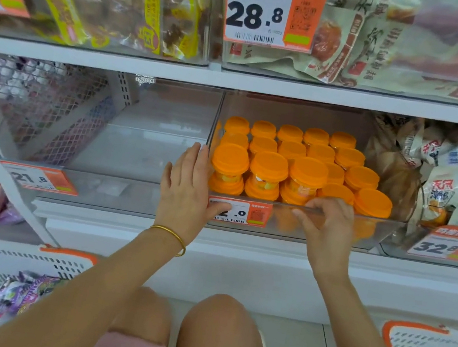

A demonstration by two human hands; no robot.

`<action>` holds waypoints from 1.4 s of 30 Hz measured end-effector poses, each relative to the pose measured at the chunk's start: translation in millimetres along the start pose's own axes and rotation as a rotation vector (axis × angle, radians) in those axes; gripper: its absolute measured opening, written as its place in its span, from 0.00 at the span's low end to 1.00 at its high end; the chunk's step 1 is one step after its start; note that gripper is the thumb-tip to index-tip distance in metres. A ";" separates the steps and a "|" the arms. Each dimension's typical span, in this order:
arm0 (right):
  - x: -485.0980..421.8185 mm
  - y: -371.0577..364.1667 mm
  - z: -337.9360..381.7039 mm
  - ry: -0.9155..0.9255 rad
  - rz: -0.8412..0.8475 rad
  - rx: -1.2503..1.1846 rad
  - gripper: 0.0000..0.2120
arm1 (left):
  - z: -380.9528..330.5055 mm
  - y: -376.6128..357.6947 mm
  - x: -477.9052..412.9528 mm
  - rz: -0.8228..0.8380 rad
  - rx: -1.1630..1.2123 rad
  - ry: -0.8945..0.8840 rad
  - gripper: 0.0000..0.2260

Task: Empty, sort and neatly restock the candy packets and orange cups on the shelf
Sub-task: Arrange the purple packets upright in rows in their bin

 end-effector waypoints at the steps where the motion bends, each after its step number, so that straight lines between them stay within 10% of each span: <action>1: -0.6 0.8 0.6 0.002 -0.001 0.011 0.10 | 0.1 0.9 1.3 -0.001 -0.001 0.009 0.46; 9: 26.9 12.6 29.3 0.038 -0.140 0.082 0.13 | 11.5 29.8 41.9 -0.026 0.051 0.162 0.42; 24: 70.0 -89.7 165.0 0.193 0.380 -0.138 0.13 | 63.6 63.7 79.9 0.118 0.076 0.318 0.36; 42: 194.6 -240.0 186.6 0.179 0.947 -0.060 0.15 | 221.8 -76.3 255.2 0.946 0.144 0.711 0.15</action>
Point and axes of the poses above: each hand's wrist, its own x-axis away from the middle knuckle, its own y-axis out of the back of the hand, z = x × y, the point moved 8 cm from there along -x, towards the middle knuckle, and after that the axes turned 2 degrees about -z, right-handed, at the moved point
